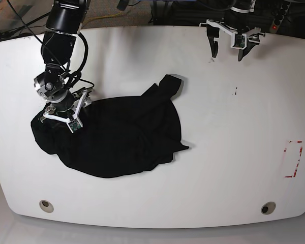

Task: Fold the T-shirt properly
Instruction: 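Lower the right gripper onto the shirt's bunched end and grasp it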

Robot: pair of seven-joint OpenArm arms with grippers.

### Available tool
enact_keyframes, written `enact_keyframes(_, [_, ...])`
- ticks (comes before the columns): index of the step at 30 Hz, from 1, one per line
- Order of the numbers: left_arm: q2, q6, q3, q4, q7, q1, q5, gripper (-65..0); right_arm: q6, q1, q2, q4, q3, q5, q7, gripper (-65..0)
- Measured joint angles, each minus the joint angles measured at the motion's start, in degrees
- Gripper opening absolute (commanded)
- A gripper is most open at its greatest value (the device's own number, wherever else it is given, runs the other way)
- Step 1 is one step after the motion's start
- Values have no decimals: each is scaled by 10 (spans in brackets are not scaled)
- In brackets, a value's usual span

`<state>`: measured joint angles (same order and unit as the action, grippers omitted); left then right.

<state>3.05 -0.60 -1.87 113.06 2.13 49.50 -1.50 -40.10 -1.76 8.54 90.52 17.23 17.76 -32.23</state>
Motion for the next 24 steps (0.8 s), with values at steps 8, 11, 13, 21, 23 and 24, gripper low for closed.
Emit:
enact_keyframes(8, [1,2,2,-1,0,-8,0,-222,-3,-20,-7,-26,-9,-9,0,-206])
enact_keyframes(11, [4,1,9,-1,0,-12,-1,-222,-2,-30,-14,-46,-4,-13,0,-206])
enact_keyframes(13, [13,-5,12,-1,0,-16,-2,-222,0,-30,-18,-49,-6,-14,0,-206])
enact_keyframes(21, [18,0,16,-1,0,-19,-2,-222,0,-30,-21,-50,-7,-15,0,-293])
enact_keyframes(23, [17,-1,19,-1,0,-19,-2,-222,0,-31,-21,-52,-7,-15,1,-331])
enact_keyframes(24, [18,-1,20,-1,0,-20,-2,-222,0,-32,-21,-56,-7,-16,1,-338])
